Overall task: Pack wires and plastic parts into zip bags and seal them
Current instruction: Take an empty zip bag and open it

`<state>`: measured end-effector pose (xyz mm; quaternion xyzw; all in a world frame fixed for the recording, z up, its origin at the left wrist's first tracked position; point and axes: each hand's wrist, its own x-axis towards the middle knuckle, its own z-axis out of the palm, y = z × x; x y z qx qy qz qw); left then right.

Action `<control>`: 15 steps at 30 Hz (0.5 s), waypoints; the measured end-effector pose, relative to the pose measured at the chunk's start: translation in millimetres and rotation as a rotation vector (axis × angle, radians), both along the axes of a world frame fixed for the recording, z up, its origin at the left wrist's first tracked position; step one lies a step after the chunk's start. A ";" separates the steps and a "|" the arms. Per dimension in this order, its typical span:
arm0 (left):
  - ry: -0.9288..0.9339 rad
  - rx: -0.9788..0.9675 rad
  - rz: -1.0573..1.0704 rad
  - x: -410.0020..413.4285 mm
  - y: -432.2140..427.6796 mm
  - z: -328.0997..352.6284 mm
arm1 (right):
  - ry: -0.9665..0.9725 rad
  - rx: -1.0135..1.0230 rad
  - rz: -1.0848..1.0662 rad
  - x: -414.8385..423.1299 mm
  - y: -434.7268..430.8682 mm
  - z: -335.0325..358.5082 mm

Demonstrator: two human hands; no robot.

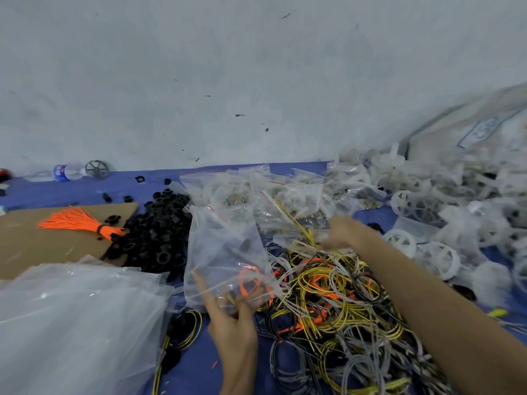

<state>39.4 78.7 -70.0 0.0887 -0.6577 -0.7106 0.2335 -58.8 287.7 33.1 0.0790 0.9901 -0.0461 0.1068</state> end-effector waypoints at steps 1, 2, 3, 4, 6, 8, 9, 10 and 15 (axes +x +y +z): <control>-0.002 0.017 0.001 1.9 -3.6 -4.7 | -0.056 0.029 -0.019 -3.7 13.1 -11.1; 0.010 0.031 -0.022 8.7 -5.9 -8.8 | -0.036 0.039 -0.029 -5.7 21.3 -18.4; 0.004 0.040 -0.030 8.7 -5.6 -9.1 | 0.018 0.008 -0.044 -8.3 27.6 -20.8; 0.011 0.046 -0.032 6.7 -5.9 -7.1 | 0.091 -0.055 -0.072 -10.9 32.5 -20.2; 0.051 0.057 -0.026 1.7 -4.7 -12.4 | 0.238 -0.235 -0.122 -13.4 39.8 -12.3; 0.038 0.038 -0.019 3.5 -5.3 -10.2 | 0.359 -0.472 -0.183 -10.1 38.8 2.4; 0.031 0.031 -0.013 2.7 -5.4 -11.7 | 0.443 -0.641 -0.214 -8.3 36.4 10.4; 0.032 0.003 0.001 1.9 -5.3 -14.6 | 0.518 -0.870 -0.273 -5.1 33.4 20.0; 0.026 0.019 -0.017 0.8 -4.0 -15.1 | 0.211 -1.749 -0.269 22.4 19.6 68.6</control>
